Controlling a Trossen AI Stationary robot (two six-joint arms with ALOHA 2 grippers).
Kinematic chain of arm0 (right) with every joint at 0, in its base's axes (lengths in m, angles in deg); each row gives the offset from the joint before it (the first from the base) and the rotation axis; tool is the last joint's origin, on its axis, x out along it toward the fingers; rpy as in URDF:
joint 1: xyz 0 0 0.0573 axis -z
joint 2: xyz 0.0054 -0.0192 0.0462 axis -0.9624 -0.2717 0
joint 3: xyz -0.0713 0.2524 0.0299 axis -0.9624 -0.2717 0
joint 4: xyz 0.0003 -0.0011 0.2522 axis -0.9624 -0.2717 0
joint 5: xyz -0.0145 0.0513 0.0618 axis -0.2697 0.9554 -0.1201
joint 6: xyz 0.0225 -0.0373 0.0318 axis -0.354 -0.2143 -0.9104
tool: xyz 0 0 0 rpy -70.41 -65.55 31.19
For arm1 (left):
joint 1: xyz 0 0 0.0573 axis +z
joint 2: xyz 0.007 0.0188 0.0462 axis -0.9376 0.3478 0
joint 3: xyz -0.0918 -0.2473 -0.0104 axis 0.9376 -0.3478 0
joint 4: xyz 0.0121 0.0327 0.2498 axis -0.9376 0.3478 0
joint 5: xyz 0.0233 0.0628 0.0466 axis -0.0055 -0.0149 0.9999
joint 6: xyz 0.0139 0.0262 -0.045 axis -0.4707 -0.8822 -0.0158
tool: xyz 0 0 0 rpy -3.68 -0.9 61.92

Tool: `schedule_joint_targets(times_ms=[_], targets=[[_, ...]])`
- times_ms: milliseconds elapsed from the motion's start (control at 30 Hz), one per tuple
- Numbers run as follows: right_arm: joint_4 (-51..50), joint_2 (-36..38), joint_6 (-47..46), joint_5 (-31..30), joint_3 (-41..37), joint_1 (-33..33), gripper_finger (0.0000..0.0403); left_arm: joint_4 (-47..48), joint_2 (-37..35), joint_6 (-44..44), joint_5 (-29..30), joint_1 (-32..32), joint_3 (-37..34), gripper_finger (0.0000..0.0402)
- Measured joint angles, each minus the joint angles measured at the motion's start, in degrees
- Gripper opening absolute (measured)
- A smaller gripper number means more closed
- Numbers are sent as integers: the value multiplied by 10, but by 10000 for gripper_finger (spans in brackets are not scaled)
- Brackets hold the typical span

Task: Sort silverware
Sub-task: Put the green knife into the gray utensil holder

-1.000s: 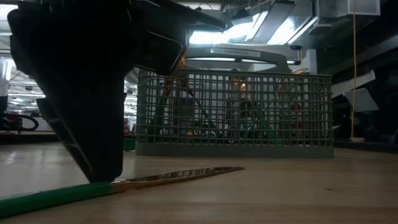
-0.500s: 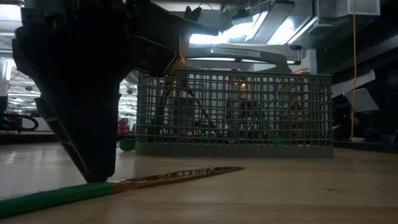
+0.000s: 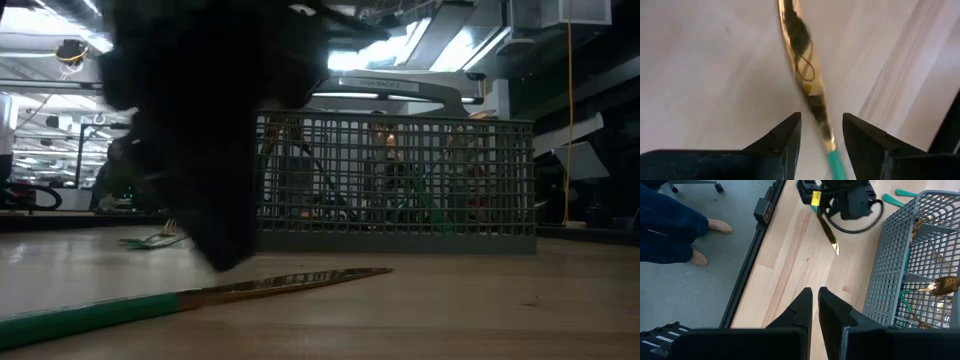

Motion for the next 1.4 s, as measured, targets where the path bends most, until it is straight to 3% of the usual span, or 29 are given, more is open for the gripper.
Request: schedule_joint_targets(times_ms=[1100,1400], targets=[[0,17,1,3,0,0,33,-4,22,14,10,-40,13,136],[0,100,2,-72,0,0,33,64,17,24,10,-38,14,136]])
